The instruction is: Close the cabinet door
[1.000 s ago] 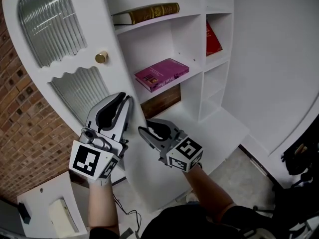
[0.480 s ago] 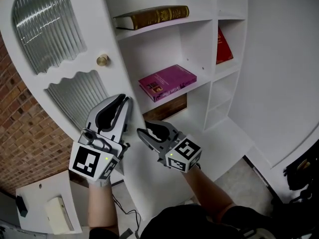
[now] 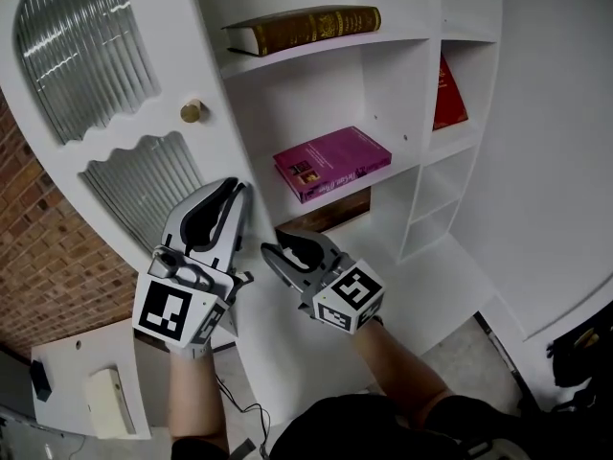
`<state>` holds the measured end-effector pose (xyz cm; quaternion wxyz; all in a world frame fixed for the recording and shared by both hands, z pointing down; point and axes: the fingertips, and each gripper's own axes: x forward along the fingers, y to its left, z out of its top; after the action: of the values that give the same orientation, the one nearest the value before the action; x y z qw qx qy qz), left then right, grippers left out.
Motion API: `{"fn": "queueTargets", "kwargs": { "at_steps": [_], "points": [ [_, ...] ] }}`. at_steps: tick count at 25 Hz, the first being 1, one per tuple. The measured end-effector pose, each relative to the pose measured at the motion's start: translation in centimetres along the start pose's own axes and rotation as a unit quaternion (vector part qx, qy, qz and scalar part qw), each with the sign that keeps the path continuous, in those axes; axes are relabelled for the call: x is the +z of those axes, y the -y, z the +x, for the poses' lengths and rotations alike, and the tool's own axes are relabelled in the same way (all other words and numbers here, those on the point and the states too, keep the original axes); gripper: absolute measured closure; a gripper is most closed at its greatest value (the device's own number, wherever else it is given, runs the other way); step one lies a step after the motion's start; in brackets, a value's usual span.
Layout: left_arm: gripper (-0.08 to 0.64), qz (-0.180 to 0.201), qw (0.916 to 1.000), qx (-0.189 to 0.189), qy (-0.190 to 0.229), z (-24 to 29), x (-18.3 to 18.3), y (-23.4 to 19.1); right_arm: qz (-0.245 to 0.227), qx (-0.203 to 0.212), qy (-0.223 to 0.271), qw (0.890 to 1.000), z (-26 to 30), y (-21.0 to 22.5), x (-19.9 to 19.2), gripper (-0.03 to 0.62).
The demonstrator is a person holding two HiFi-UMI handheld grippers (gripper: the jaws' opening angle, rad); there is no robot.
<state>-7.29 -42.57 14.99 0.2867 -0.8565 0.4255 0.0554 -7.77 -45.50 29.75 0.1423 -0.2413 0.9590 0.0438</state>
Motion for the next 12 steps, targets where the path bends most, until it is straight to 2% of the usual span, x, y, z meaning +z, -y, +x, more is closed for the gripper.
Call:
{"fn": "queueTargets", "kwargs": {
  "at_steps": [12],
  "points": [
    [0.514,0.013,0.999,0.034,-0.025,1.9,-1.8,-1.5,0.004,0.011,-0.011,1.0,1.8,2.4,-0.6,0.465]
  ]
}}
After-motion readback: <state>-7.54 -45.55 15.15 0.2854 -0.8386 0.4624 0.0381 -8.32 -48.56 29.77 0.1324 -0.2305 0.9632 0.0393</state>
